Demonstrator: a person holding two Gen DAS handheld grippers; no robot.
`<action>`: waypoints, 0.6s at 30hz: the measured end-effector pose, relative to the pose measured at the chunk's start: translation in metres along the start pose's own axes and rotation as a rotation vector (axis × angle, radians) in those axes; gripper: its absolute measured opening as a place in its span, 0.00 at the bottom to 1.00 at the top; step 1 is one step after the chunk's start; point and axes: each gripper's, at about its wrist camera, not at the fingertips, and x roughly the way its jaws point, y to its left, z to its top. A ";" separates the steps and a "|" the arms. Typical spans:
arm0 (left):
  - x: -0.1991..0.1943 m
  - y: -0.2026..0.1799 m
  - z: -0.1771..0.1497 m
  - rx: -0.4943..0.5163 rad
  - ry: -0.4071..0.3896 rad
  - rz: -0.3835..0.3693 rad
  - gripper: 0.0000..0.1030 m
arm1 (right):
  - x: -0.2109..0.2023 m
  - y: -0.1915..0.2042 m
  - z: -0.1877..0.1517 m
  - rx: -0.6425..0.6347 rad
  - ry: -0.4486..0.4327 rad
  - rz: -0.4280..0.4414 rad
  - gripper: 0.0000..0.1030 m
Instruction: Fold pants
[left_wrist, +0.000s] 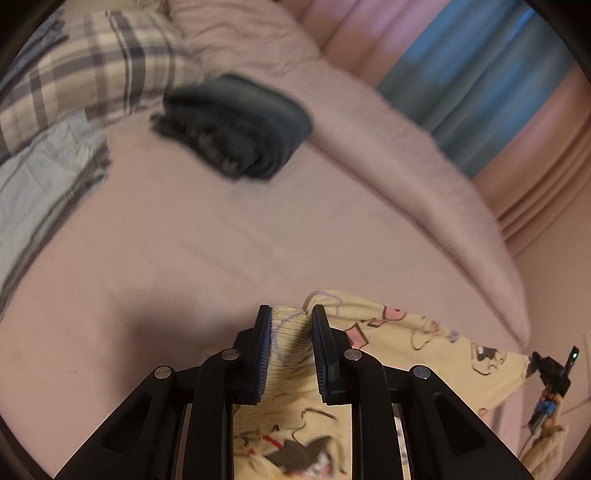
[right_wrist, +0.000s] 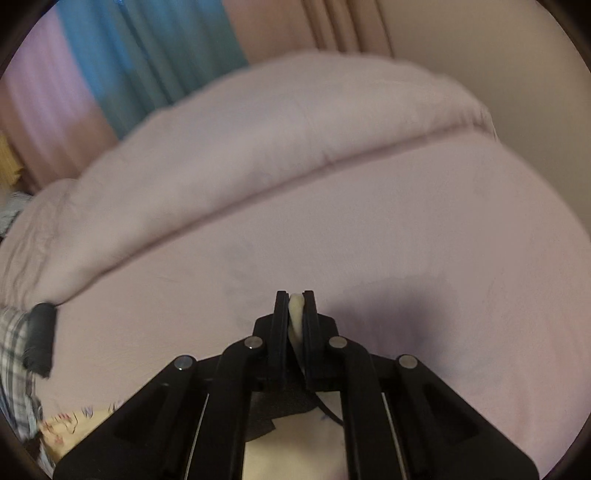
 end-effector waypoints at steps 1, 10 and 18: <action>-0.009 -0.003 -0.001 0.010 -0.016 -0.009 0.19 | -0.016 0.000 0.001 -0.004 -0.026 0.030 0.07; -0.043 0.041 -0.058 -0.038 0.000 0.006 0.19 | -0.129 -0.047 -0.084 -0.107 -0.090 0.045 0.07; -0.046 0.041 -0.085 -0.097 0.023 -0.014 0.19 | -0.118 -0.109 -0.173 0.101 0.016 0.050 0.07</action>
